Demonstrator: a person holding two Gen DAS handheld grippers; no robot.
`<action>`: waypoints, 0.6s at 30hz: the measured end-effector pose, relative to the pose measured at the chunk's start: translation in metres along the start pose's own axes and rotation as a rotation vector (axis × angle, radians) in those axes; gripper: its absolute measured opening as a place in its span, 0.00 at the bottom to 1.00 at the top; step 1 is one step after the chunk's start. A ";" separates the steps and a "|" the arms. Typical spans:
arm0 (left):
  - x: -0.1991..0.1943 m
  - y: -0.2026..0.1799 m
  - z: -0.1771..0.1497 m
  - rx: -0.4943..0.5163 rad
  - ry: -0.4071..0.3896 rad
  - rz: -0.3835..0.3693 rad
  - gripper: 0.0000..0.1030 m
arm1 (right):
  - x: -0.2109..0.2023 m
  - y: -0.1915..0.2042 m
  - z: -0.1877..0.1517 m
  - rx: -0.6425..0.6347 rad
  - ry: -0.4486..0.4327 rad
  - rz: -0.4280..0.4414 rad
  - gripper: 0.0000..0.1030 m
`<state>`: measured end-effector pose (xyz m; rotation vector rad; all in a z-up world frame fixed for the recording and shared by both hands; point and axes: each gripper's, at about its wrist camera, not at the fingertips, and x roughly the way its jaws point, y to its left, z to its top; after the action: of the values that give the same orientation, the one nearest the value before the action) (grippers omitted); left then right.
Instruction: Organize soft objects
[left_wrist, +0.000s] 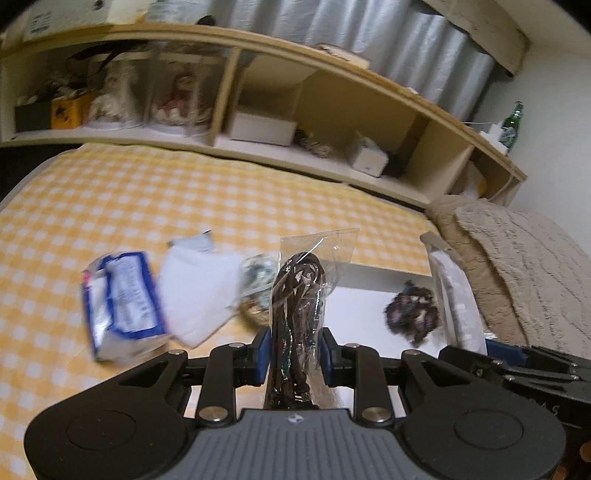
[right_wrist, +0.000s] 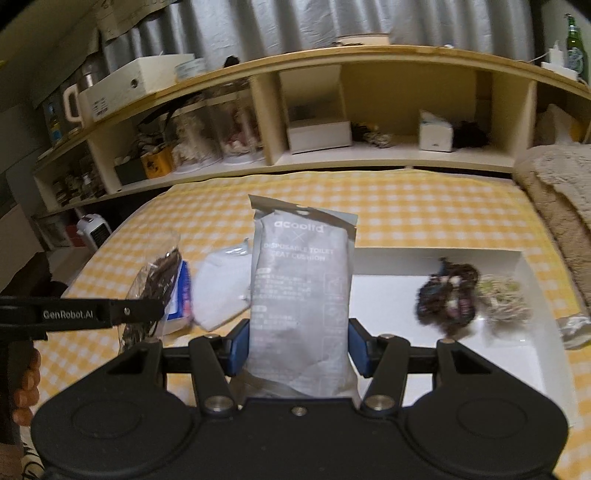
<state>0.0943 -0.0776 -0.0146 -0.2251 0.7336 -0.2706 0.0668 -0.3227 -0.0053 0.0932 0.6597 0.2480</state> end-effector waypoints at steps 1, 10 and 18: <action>0.002 -0.007 0.001 0.008 -0.002 -0.007 0.28 | -0.004 -0.007 0.001 0.002 -0.003 -0.008 0.54; 0.018 -0.071 0.007 0.067 -0.007 -0.067 0.28 | -0.029 -0.083 0.000 0.067 -0.043 -0.097 0.54; 0.046 -0.114 -0.007 0.112 0.073 -0.137 0.28 | -0.035 -0.150 -0.014 0.057 0.090 -0.190 0.54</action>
<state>0.1032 -0.2004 -0.0146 -0.1597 0.7738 -0.4506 0.0610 -0.4764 -0.0201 0.0740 0.7600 0.0501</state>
